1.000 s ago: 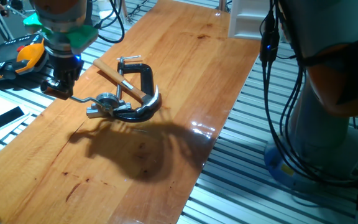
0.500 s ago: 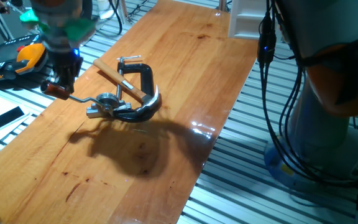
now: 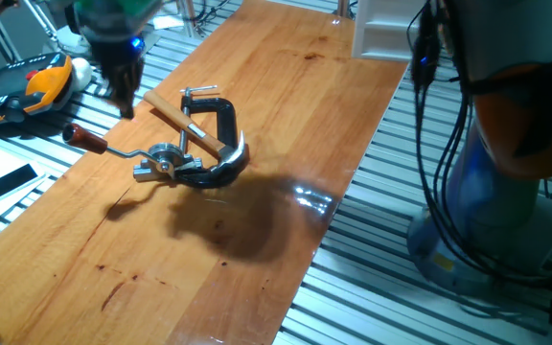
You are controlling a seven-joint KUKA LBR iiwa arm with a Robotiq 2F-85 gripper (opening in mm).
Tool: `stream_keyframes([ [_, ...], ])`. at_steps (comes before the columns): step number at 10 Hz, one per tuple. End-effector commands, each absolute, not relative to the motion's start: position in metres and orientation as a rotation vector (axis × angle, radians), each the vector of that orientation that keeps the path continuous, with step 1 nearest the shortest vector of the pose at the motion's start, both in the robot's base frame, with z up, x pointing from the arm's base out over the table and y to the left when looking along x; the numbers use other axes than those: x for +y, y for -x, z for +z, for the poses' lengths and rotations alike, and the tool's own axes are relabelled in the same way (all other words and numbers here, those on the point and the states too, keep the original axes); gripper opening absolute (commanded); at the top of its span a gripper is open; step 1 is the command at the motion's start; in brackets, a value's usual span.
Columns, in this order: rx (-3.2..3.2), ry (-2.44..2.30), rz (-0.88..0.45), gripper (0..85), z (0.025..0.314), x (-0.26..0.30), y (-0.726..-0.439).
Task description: Push down the lever
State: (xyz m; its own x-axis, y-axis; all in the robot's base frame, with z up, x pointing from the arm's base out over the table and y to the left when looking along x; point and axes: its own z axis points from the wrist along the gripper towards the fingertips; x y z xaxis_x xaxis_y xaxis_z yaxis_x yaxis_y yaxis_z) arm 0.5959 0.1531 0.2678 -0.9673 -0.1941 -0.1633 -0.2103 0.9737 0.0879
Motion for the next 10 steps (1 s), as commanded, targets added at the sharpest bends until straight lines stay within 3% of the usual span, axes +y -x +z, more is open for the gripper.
stream_keyframes([
  [1, 2.971, 0.291, 0.143, 0.0, 0.269, 0.157, -0.603],
  [5, 2.963, 0.246, 0.144, 0.0, 0.238, 0.173, -0.639],
  [10, 2.961, 0.220, 0.141, 0.0, 0.220, 0.183, -0.646],
])
